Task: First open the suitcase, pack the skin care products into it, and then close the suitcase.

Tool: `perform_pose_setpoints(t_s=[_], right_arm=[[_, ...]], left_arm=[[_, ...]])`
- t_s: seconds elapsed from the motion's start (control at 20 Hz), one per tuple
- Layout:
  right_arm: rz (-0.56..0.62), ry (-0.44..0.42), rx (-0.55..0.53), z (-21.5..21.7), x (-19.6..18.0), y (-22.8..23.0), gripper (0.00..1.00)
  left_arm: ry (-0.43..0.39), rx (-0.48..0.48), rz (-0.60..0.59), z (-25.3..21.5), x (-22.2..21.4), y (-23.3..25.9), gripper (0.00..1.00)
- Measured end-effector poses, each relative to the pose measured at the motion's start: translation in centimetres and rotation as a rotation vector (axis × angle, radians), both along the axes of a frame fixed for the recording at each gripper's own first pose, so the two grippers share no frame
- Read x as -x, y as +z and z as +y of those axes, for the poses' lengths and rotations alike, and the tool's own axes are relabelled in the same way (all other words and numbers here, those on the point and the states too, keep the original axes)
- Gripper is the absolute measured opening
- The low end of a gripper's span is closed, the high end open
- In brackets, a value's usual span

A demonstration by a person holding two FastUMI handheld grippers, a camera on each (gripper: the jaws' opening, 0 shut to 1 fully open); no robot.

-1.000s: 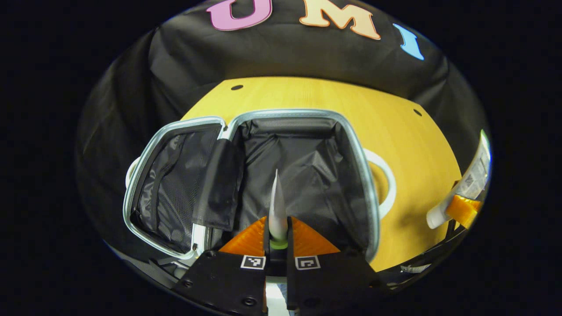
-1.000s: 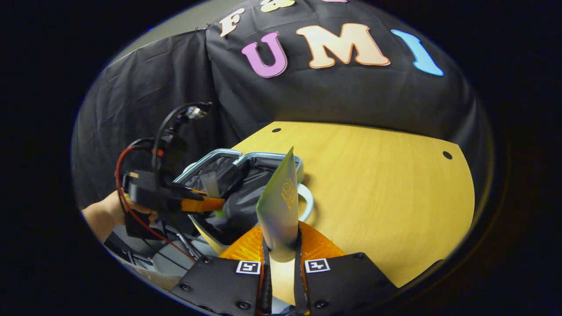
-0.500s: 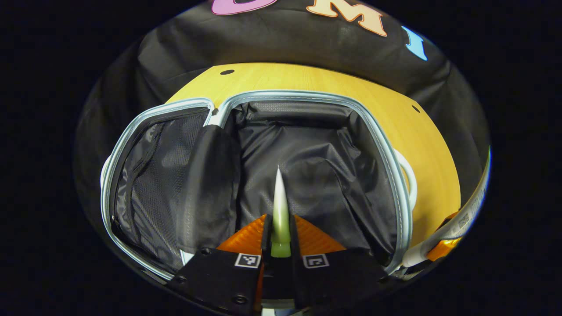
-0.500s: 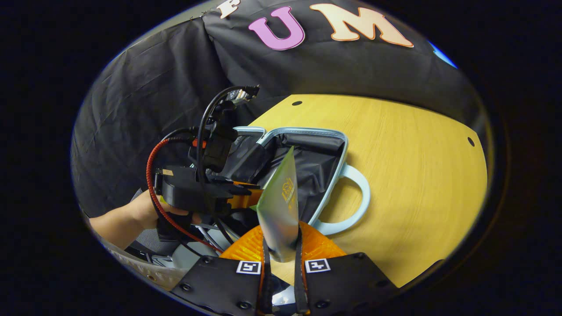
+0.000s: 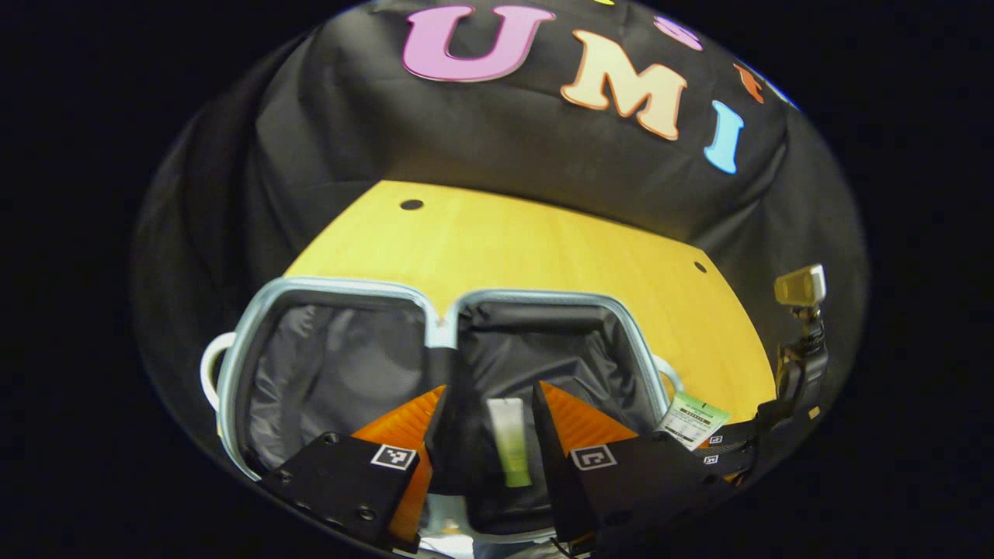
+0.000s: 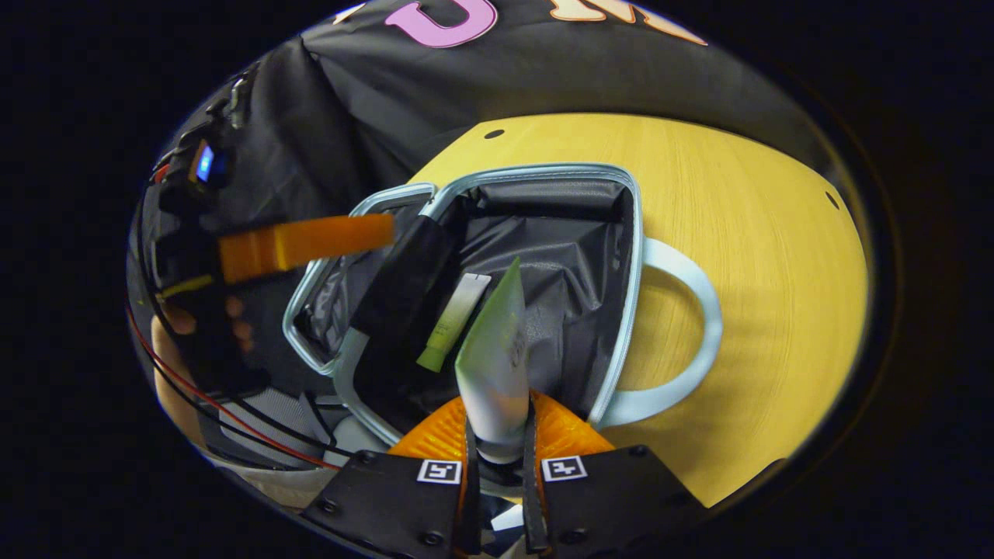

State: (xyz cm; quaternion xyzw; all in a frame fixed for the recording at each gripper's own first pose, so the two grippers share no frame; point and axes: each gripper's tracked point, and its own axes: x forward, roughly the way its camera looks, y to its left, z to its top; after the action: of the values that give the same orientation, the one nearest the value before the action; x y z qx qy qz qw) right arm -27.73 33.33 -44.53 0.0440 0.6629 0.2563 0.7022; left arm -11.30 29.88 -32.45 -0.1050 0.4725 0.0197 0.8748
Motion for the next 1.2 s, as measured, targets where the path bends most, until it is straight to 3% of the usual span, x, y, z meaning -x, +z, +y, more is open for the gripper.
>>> perform_pose_setpoints(t_s=[0.2,0.3,0.4,0.45,0.6,0.8,1.0,1.05,1.2], right_arm=[[-0.063,-0.05,0.046,-0.7,-2.4,1.7,0.3],[-0.08,-0.076,0.014,0.7,-3.7,2.2,0.61],[-0.137,-0.086,0.029,1.3,-5.1,2.2,0.92],[-0.164,-0.089,0.024,1.6,-5.8,2.8,0.98],[-0.256,-0.123,-0.006,2.5,-7.8,4.6,0.98],[-0.331,-0.169,-0.021,2.3,-9.8,6.8,0.98],[-0.384,-0.195,0.016,0.2,-10.6,7.9,0.98],[-0.395,-0.202,0.032,-0.5,-10.8,8.0,0.98],[-0.436,-0.238,0.053,-2.0,-11.7,8.8,0.98]], left_arm=[[0.097,-0.065,0.018,9.1,2.5,1.0,0.61],[0.169,-0.087,0.028,13.9,3.7,0.6,0.57],[0.246,-0.115,0.036,18.7,5.5,0.6,0.63],[0.289,-0.127,0.035,20.8,6.1,0.6,0.63],[0.381,-0.167,0.049,25.8,7.6,-1.0,0.93],[0.439,-0.198,0.106,30.3,9.1,-4.3,0.94],[0.452,-0.155,0.184,31.4,9.9,-8.0,0.95],[0.448,-0.133,0.216,31.3,10.4,-9.1,0.94],[0.46,-0.042,0.22,30.0,9.9,-9.9,0.49]])
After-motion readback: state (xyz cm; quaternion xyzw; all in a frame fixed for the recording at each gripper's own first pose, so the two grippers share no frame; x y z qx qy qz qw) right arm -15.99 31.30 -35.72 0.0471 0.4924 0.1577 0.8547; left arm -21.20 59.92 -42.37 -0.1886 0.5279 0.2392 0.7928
